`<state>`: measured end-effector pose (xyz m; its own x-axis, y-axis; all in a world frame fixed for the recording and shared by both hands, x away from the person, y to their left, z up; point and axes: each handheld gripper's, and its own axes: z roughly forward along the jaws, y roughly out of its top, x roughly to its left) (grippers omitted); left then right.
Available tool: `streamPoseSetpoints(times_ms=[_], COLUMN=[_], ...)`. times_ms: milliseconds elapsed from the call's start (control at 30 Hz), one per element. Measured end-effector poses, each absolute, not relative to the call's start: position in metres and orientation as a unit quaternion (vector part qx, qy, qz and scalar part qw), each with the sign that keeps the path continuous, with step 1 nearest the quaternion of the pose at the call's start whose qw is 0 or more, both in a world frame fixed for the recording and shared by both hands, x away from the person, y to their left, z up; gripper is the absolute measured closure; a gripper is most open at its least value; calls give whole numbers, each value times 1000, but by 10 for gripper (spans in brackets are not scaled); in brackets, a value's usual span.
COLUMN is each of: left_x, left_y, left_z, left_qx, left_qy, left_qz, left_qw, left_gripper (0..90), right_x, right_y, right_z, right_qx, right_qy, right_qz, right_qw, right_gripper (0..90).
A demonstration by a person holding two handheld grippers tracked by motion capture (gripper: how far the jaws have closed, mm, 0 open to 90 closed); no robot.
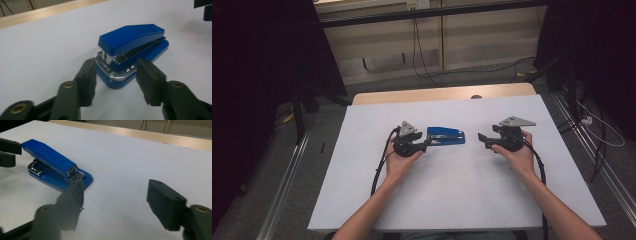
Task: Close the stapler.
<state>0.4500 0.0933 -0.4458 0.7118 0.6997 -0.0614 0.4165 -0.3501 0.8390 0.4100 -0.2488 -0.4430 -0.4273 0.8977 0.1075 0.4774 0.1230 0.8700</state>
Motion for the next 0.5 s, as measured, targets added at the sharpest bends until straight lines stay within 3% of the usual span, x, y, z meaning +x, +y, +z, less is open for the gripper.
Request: streamPoseSetpoints(times_ms=[100, 233, 367, 500], left_x=[449, 447, 446, 444], left_y=[91, 92, 97, 104], left_z=[-447, -443, -438, -433], left_qx=[812, 808, 804, 798], left_qy=[345, 340, 338, 336], left_qz=[167, 170, 170, 169], left_qw=[440, 450, 459, 472], left_gripper=[295, 179, 77, 41], right_x=[410, 410, 407, 404], right_y=[-249, -249, -250, -250], right_z=[-443, -442, -439, -436], right_qx=[486, 492, 494, 496], right_qy=[707, 700, 693, 687], right_qz=[457, 455, 454, 460], right_qw=[234, 246, 265, 264], right_gripper=[155, 43, 31, 31])
